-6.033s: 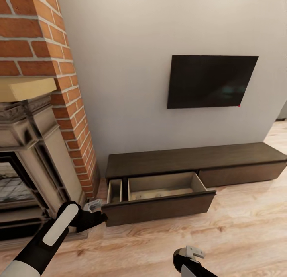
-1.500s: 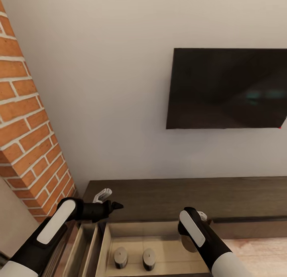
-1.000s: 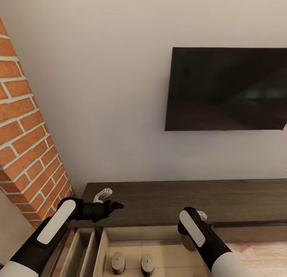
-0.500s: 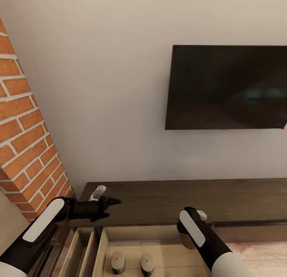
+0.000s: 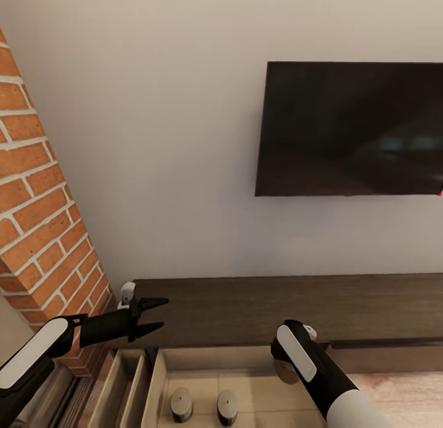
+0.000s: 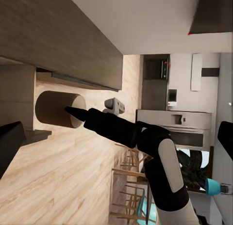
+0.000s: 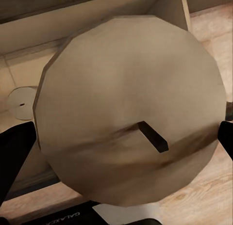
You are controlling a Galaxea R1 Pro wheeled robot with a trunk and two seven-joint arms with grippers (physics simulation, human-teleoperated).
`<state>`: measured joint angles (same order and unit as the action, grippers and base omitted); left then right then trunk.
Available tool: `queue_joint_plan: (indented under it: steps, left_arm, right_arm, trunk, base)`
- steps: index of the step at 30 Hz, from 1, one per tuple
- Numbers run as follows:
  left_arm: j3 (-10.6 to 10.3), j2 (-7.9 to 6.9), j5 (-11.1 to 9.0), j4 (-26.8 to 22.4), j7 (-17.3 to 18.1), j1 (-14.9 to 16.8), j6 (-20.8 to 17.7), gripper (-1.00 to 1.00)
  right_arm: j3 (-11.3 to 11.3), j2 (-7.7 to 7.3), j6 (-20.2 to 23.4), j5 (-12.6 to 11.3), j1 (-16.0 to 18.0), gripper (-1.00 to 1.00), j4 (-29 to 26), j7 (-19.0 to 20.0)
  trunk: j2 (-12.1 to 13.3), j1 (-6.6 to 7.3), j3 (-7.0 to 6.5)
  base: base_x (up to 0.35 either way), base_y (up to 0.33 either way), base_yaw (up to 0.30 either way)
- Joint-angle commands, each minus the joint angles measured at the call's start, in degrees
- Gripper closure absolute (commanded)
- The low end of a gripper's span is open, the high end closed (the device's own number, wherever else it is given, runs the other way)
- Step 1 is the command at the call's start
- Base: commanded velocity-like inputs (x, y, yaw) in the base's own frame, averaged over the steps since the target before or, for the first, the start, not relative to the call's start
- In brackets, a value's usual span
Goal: Place each of the two pumpkins and all three candles from the living room inside a cabinet in the living room (use any cabinet), then make sure every cabinet is closed, and position the cauldron so it is next to a table in the living room.
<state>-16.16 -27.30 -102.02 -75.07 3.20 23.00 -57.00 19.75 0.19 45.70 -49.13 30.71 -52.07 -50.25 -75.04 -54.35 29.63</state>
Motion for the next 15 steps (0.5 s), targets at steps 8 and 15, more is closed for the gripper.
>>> queue_joint_plan:
  steps: [8,15]
  left_arm:
    - [-0.1,-0.20,-0.2,0.3,0.7,-0.1,0.0,-1.00]
    - [-0.2,-0.21,-0.2,0.5,0.7,-0.1,0.0,-1.00]
  right_arm:
    - [0.0,-0.01,0.1,-0.5,0.1,1.00,-0.4,-0.4]
    - [0.0,-0.01,0.2,-0.6,0.1,1.00,-0.3,0.0]
  trunk:
    - [-3.3,-1.76,1.50]
    - [-6.1,-3.30,2.76]
  base:
    - [0.000,0.000,0.000]
    - [0.000,0.000,0.000]
